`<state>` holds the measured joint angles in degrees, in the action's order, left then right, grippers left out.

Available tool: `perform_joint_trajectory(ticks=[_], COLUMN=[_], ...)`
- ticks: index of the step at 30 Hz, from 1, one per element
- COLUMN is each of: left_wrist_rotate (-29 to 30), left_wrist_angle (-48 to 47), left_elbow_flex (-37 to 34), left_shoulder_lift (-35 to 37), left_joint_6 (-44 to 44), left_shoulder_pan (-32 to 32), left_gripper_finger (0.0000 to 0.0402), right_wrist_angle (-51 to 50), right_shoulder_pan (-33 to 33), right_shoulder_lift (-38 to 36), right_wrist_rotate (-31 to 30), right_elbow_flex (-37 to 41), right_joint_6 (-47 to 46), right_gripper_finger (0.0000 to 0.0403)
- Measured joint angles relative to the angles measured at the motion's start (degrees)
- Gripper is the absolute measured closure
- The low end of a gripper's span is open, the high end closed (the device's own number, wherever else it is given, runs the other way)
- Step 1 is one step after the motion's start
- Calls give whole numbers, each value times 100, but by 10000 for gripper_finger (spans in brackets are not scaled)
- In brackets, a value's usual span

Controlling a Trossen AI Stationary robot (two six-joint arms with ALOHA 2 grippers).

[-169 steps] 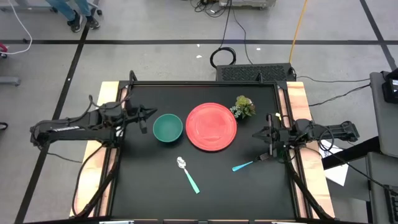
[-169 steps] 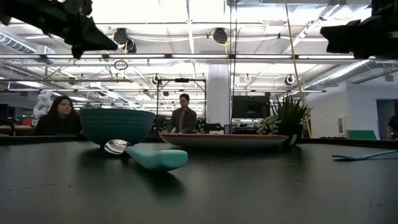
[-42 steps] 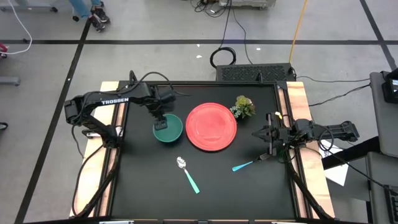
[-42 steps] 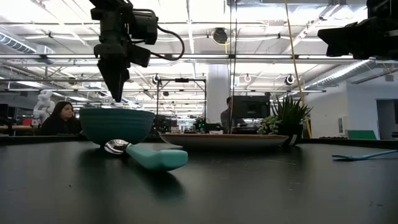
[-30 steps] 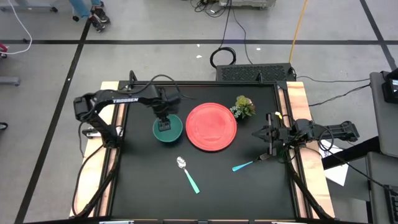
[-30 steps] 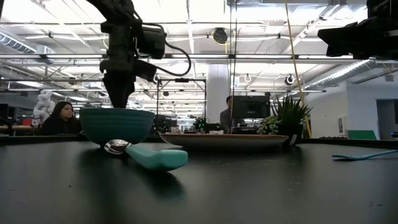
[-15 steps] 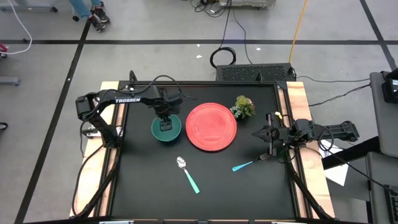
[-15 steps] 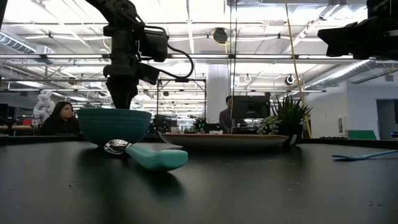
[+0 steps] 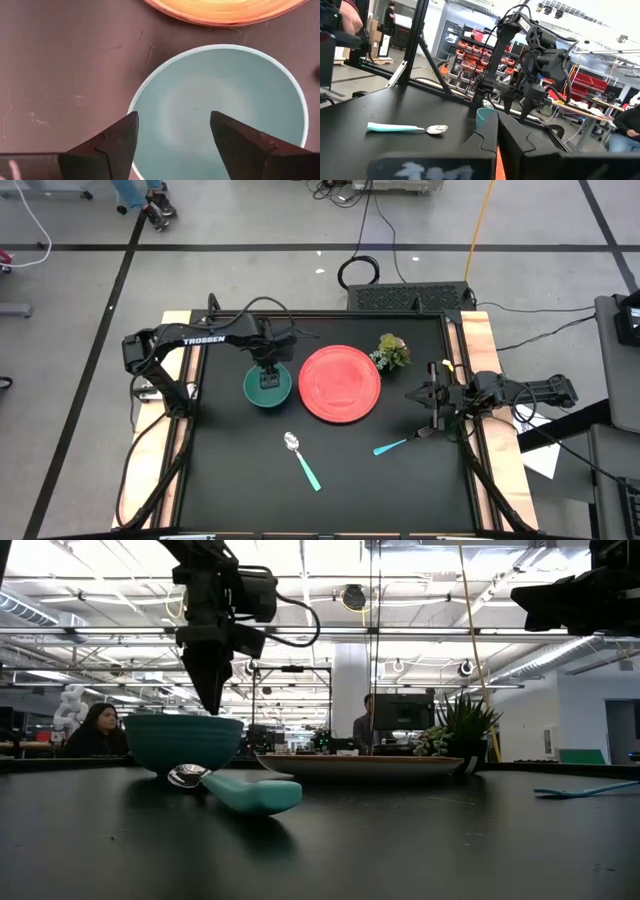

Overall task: Set table place
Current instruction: Stack the green bowl on the orange plate

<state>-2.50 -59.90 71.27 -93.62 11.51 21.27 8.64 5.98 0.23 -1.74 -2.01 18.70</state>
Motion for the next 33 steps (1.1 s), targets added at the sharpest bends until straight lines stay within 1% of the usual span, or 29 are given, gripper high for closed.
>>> perform_joint_trajectory(ticks=[11, 14, 17, 22, 25, 33], left_wrist_rotate=[20, 274, 352, 352, 197, 134], left_wrist_angle=[-4, -8, -8, -8, -11, -9], left_elbow_flex=[6, 6, 6, 6, 6, 8], left_shoulder_lift=[0, 0, 0, 0, 0, 0], left_joint_6=[2, 51, 94, 101, 149, 150], left_shoulder_pan=[-4, 21, 148, 370, 466, 486], left_gripper_finger=[149, 148, 148, 149, 149, 149], right_wrist_angle=[-35, -34, -34, -34, -32, -32], right_shoulder_pan=[0, 0, 0, 0, 0, 0], right_shoulder_lift=[0, 0, 0, 0, 0, 0], right_wrist_rotate=[0, 0, 0, 0, 2, 1], right_elbow_flex=[-2, -2, -1, -2, -2, -2], right_joint_6=[0, 0, 0, 0, -2, -2], right_gripper_finger=[403, 403, 403, 403, 403, 403])
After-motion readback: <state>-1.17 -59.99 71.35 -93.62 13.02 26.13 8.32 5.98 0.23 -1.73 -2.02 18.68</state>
